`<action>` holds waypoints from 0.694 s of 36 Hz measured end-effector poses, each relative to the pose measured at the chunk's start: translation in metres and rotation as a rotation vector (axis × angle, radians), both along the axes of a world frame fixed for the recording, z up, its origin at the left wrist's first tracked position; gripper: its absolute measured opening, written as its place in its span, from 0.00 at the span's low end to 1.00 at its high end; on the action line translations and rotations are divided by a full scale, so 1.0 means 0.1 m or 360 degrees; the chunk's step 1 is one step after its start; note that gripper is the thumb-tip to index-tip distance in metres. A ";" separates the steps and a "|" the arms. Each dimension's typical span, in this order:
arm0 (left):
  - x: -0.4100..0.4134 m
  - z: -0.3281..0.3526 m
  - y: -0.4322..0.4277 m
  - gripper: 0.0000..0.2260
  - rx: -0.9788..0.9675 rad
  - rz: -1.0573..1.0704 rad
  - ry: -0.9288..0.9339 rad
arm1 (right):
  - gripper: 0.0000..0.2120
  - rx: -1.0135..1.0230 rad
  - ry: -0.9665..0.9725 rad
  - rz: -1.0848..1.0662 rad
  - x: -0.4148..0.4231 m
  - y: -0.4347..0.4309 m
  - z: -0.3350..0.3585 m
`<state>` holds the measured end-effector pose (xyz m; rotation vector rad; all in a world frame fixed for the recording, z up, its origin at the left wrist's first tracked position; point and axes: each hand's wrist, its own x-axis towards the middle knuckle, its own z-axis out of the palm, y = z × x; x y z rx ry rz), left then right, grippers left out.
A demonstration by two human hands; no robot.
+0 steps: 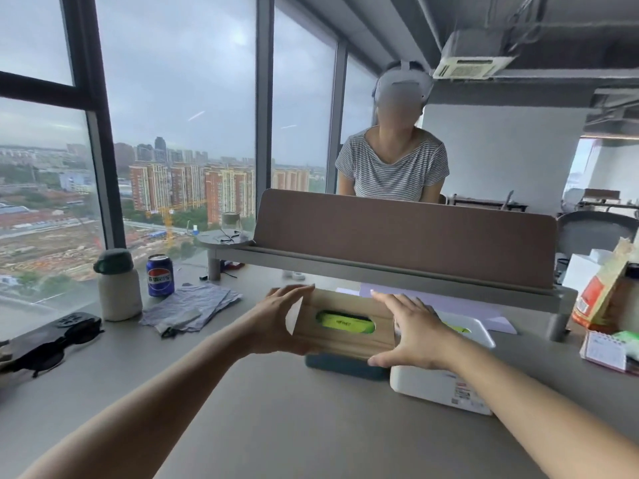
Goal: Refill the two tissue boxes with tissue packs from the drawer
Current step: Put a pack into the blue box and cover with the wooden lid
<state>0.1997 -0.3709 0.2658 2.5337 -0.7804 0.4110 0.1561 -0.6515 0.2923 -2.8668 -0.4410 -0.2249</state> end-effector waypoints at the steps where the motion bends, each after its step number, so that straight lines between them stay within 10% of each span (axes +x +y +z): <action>1: 0.08 0.01 -0.04 0.48 -0.0013 -0.0004 0.0033 | 0.55 -0.0019 0.0015 -0.0021 0.07 -0.02 0.02; 25: 1.08 -0.33 -0.22 0.49 -0.0158 0.0055 0.0739 | 0.50 0.0153 0.0393 -0.0082 1.00 -0.25 -0.29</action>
